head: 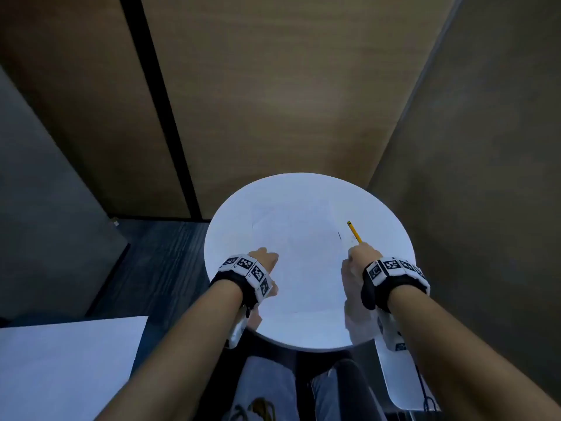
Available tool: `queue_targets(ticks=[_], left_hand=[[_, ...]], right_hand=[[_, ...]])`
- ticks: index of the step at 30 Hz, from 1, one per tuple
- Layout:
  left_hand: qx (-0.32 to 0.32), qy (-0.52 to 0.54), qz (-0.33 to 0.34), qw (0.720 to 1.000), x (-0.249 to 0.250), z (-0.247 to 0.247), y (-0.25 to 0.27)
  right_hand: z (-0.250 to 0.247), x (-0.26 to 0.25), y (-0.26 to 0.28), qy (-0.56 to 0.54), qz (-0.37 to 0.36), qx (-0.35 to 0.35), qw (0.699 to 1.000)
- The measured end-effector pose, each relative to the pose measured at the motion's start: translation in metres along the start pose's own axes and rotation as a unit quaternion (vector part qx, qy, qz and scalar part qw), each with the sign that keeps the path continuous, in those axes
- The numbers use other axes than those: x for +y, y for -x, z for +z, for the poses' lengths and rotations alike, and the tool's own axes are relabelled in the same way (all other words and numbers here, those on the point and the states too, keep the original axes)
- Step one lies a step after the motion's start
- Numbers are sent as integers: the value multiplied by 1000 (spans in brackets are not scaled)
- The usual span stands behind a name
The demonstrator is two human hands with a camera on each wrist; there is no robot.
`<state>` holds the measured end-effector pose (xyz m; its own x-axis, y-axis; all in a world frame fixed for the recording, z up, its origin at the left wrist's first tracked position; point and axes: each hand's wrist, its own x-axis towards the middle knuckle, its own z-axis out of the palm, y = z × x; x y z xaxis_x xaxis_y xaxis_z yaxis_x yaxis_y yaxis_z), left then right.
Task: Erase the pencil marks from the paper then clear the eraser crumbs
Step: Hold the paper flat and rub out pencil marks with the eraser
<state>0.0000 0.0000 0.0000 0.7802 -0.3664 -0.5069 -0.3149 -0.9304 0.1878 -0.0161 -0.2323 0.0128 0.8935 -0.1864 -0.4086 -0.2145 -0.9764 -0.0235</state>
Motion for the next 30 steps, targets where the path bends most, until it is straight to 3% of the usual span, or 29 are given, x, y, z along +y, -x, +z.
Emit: queue_targets(ticks=[5, 11, 19, 30], left_hand=[[-15, -25, -14, 999, -7, 14, 8], [-36, -42, -3, 998, -8, 10, 5], [-6, -41, 6, 999, -10, 5, -8], [49, 14, -9, 999, -16, -9, -30]], right_hand=[[6, -2, 3, 1, 29, 69, 997], [7, -6, 0, -37, 58, 51, 996], [16, 5, -9, -97, 47, 103, 989], [7, -6, -26, -35, 42, 123, 991]])
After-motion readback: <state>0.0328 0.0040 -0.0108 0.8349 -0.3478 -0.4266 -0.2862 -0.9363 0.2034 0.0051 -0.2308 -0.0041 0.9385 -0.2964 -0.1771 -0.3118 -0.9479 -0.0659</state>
